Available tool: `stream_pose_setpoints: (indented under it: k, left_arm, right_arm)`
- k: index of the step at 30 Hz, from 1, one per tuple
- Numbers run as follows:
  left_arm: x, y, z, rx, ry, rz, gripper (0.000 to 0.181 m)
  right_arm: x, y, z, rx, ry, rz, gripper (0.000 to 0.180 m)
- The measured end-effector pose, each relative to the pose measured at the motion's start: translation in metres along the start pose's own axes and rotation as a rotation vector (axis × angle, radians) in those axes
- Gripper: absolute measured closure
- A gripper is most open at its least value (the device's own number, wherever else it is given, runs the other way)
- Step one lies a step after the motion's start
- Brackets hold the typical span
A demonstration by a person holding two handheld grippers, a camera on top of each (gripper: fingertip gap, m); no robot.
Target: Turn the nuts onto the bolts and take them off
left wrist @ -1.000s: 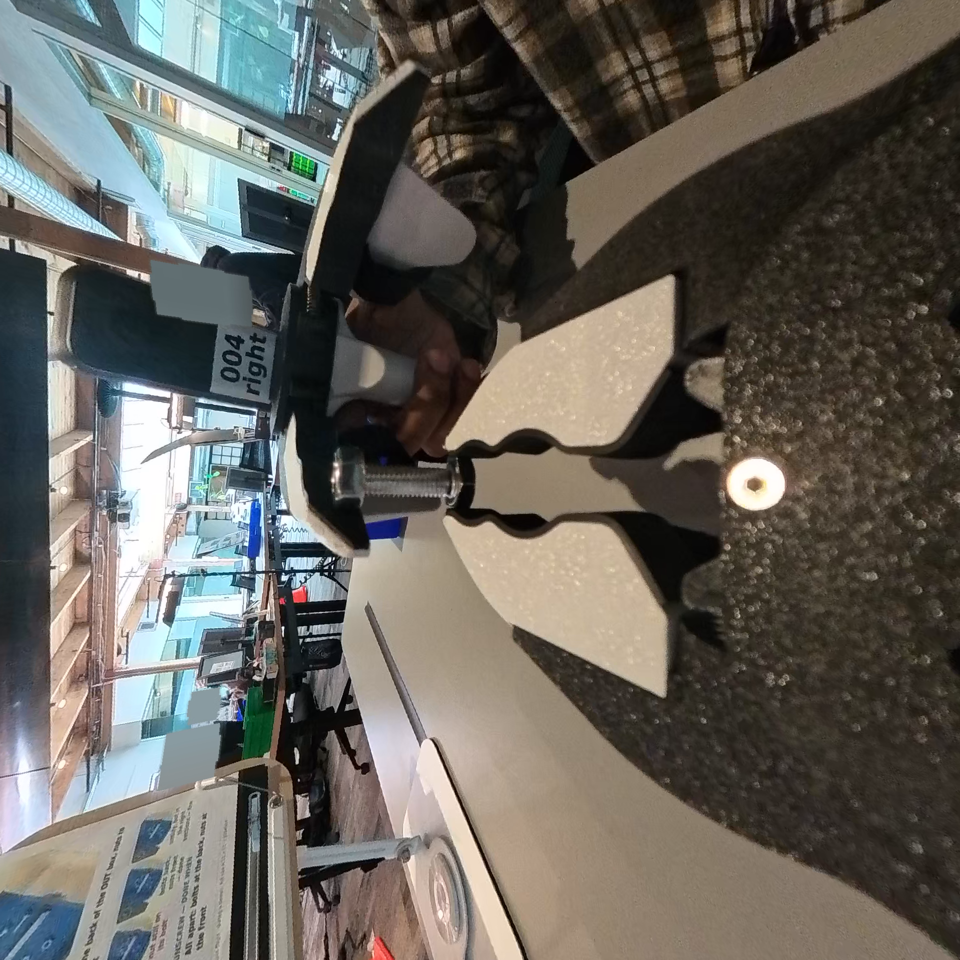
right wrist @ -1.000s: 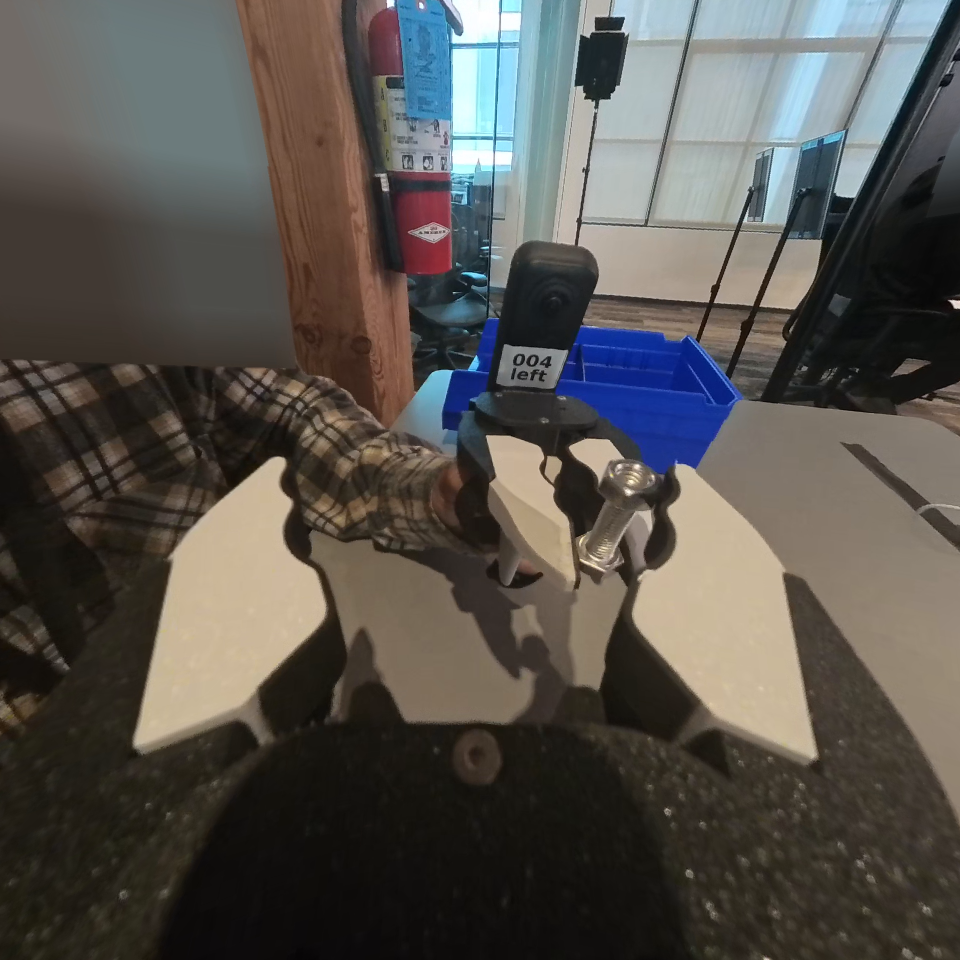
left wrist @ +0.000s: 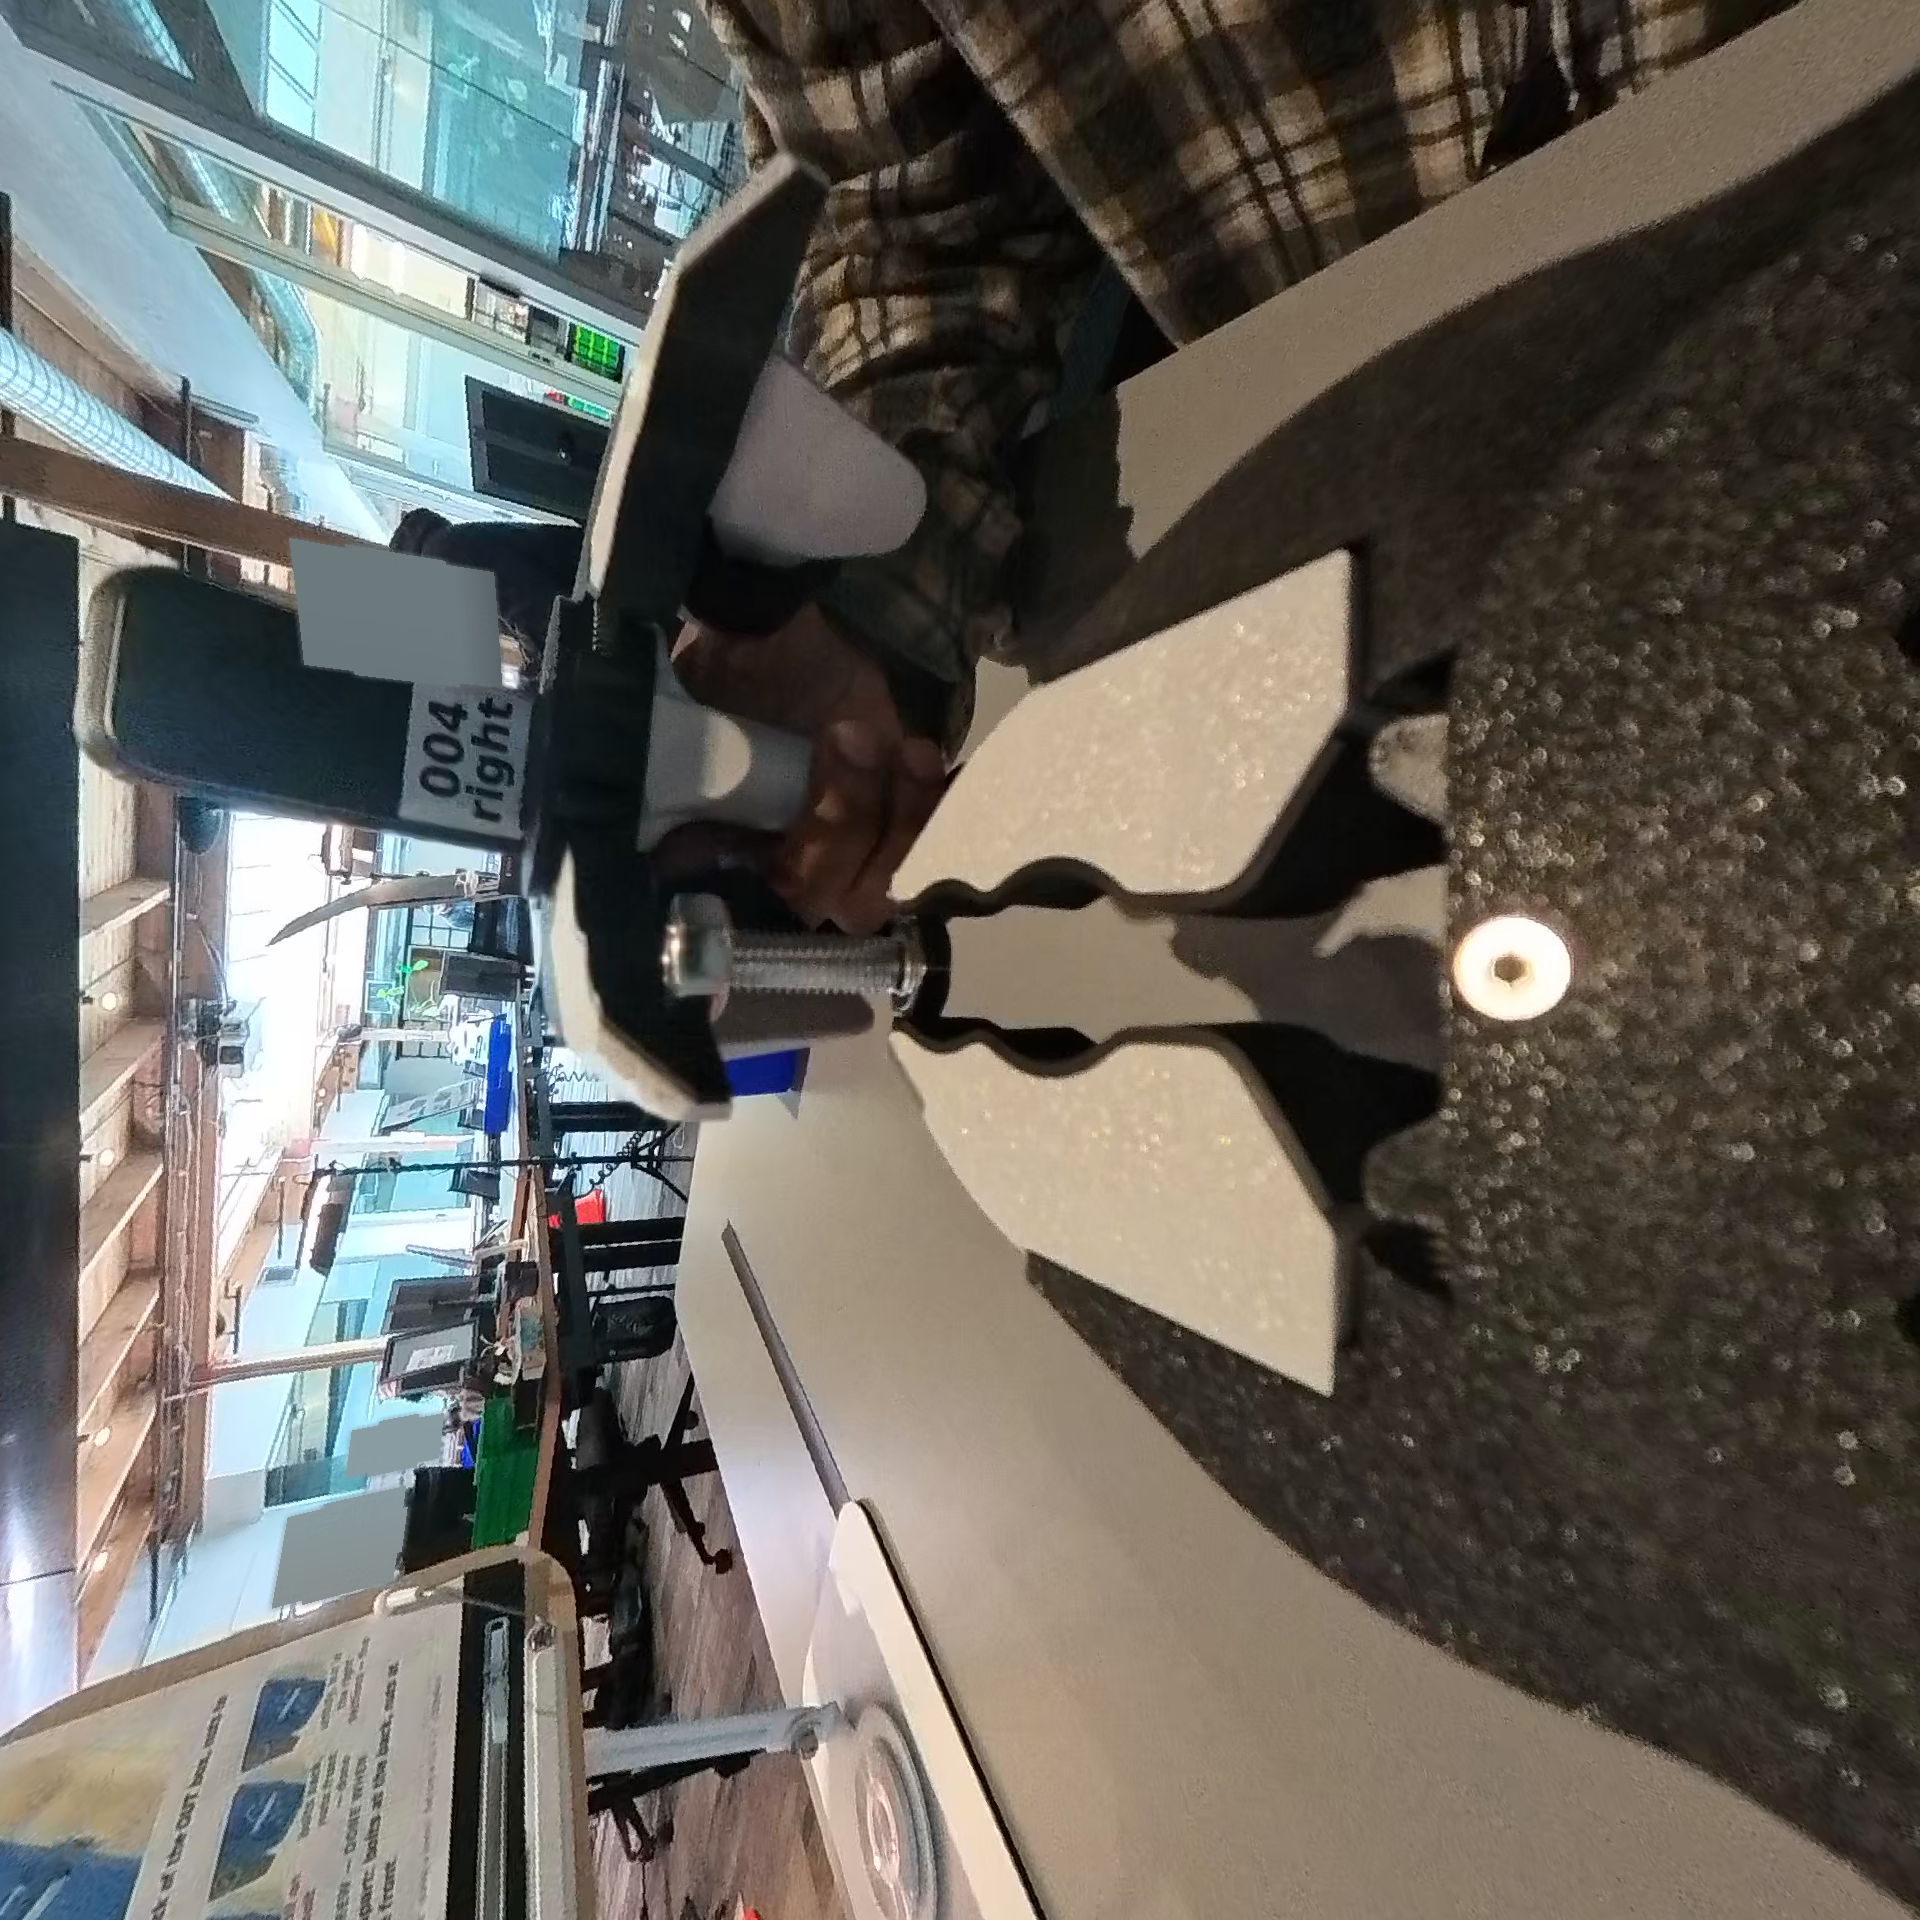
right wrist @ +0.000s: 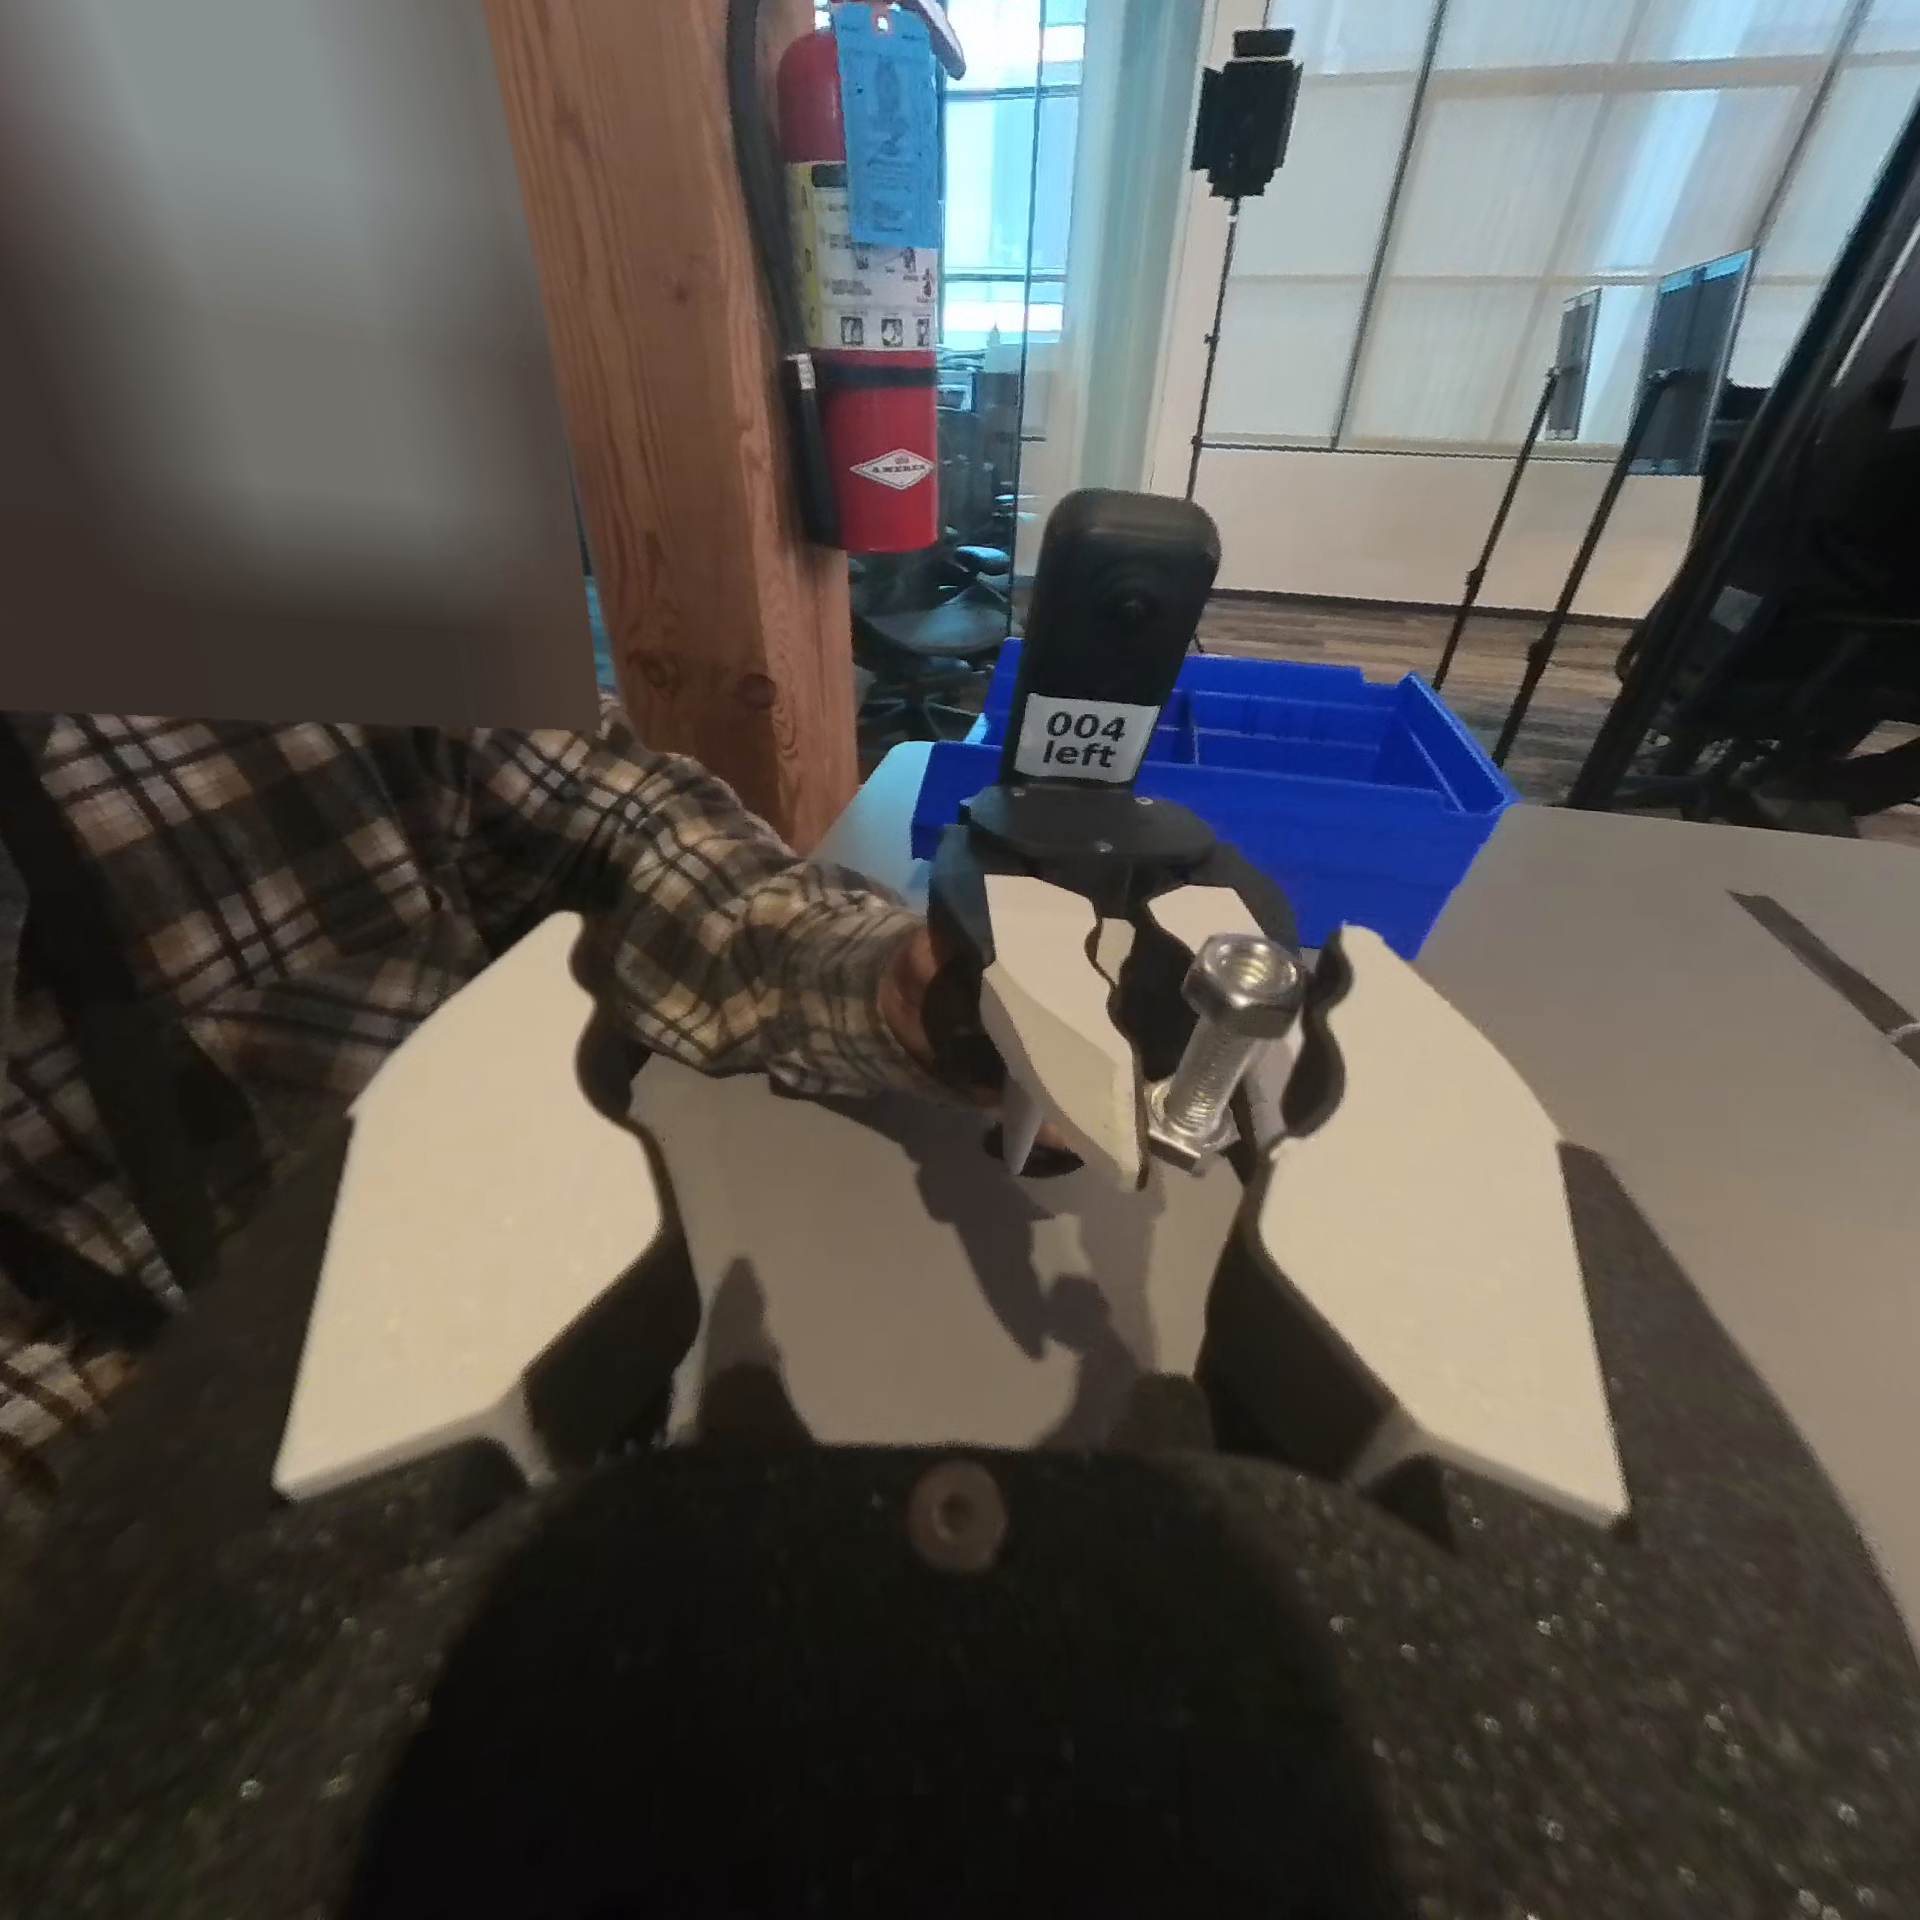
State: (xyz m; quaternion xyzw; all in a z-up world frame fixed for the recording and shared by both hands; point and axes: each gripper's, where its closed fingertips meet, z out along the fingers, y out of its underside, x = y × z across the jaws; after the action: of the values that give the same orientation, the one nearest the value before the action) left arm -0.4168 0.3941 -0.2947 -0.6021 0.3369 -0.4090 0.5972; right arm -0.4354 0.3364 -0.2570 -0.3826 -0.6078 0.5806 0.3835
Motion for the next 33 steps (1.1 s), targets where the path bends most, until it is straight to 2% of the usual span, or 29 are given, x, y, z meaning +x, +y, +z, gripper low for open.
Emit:
stream_pose_setpoints:
  k: [7,16,33]
  left_arm:
    - [0.0,-0.001,0.0,0.005,0.003,-0.011,0.163]
    - [-0.001,-0.001,-0.001,0.003,-0.006,-0.007,0.163]
    - [0.0,0.0,0.001,0.003,0.005,-0.016,0.163]
  right_arm:
    - [-0.002,0.0,-0.01,0.003,0.009,0.004,0.06]
    - [-0.003,0.001,-0.005,-0.006,0.008,0.002,0.053]
    - [-0.003,0.001,-0.011,-0.022,0.026,0.002,0.055]
